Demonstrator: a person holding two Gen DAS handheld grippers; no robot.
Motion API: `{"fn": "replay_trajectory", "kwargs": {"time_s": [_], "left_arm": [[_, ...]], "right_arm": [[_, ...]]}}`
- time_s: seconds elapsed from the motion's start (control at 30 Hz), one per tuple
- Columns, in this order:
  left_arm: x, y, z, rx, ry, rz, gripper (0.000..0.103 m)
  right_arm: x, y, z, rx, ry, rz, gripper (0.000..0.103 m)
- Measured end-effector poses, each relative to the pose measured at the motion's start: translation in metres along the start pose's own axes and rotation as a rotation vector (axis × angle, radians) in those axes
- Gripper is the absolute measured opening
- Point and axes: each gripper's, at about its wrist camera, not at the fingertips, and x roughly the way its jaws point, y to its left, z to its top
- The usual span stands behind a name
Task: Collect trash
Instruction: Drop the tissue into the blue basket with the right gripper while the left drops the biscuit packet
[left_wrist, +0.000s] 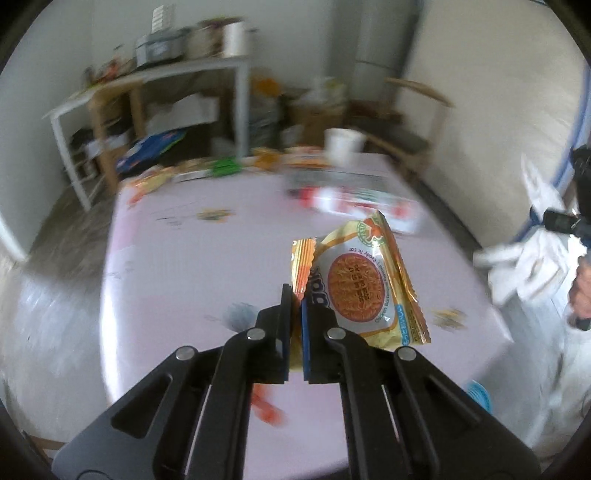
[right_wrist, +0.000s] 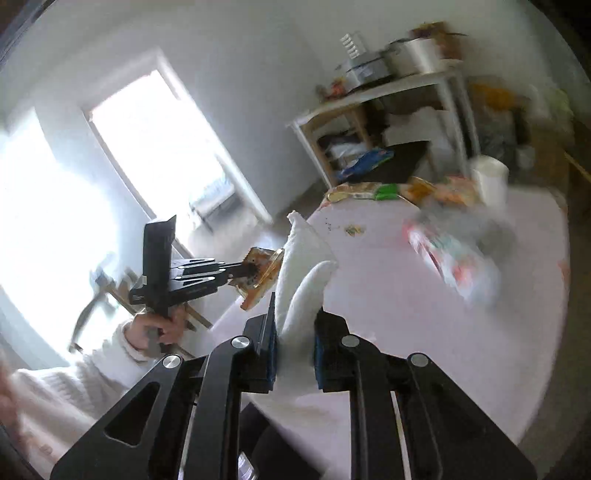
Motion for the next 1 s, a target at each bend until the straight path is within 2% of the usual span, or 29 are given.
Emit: {"fn": "replay_trajectory", "kwargs": {"time_s": [0.03,0.07,0.13,0.2,0.23,0.37,0.43,0.47,0.53,0.6,0.63,0.67,0.73,0.77,0.87,0.97,1.0], "left_arm": [[-0.009,-0.022,-0.007,0.027,-0.005,-0.040,0.003],[-0.020,-0.049,-0.016,0.064,-0.011,-0.080,0.003],[-0.032,-0.082,-0.029,0.109,-0.022,-0.122,0.003],[-0.041,-0.115,-0.041,0.142,-0.018,-0.171,0.003],[-0.044,-0.128,-0.045,0.159,-0.011,-0.193,0.003],[-0.052,-0.165,-0.053,0.220,-0.006,-0.224,0.003],[-0.051,-0.180,-0.056,0.248,0.014,-0.248,0.004],[-0.050,-0.188,-0.058,0.262,0.027,-0.255,0.004],[-0.047,-0.204,-0.064,0.294,0.049,-0.273,0.004],[-0.041,-0.219,-0.071,0.324,0.077,-0.299,0.004],[-0.036,-0.226,-0.074,0.336,0.098,-0.310,0.004],[-0.032,-0.232,-0.077,0.345,0.119,-0.324,0.004],[-0.018,-0.248,-0.085,0.373,0.189,-0.358,0.005],[-0.004,-0.262,-0.094,0.415,0.258,-0.381,0.005],[0.028,-0.289,-0.115,0.498,0.368,-0.413,0.005],[0.081,-0.331,-0.147,0.570,0.537,-0.461,0.005],[0.094,-0.341,-0.155,0.589,0.571,-0.467,0.006]], "right_arm": [[-0.022,-0.001,-0.025,0.020,-0.010,-0.034,0.016],[-0.051,-0.001,-0.064,0.042,-0.013,-0.107,0.016],[-0.079,-0.004,-0.121,0.089,0.002,-0.200,0.016],[-0.097,-0.016,-0.190,0.210,0.034,-0.280,0.017],[-0.095,-0.026,-0.225,0.286,0.072,-0.287,0.018],[-0.053,-0.089,-0.337,0.598,0.205,-0.267,0.018],[-0.007,-0.128,-0.387,0.674,0.331,-0.304,0.019],[0.018,-0.146,-0.408,0.705,0.421,-0.357,0.019],[0.049,-0.176,-0.438,0.816,0.495,-0.412,0.022],[0.065,-0.202,-0.460,0.972,0.451,-0.336,0.032],[0.068,-0.209,-0.463,1.025,0.438,-0.339,0.045],[0.069,-0.211,-0.462,1.040,0.428,-0.344,0.060],[0.063,-0.207,-0.448,1.006,0.363,-0.312,0.071],[0.055,-0.202,-0.440,0.982,0.344,-0.306,0.072],[0.015,-0.194,-0.424,0.955,0.281,-0.363,0.072],[-0.052,-0.186,-0.419,0.971,0.141,-0.484,0.073],[-0.075,-0.186,-0.421,0.992,0.101,-0.535,0.074]]}}
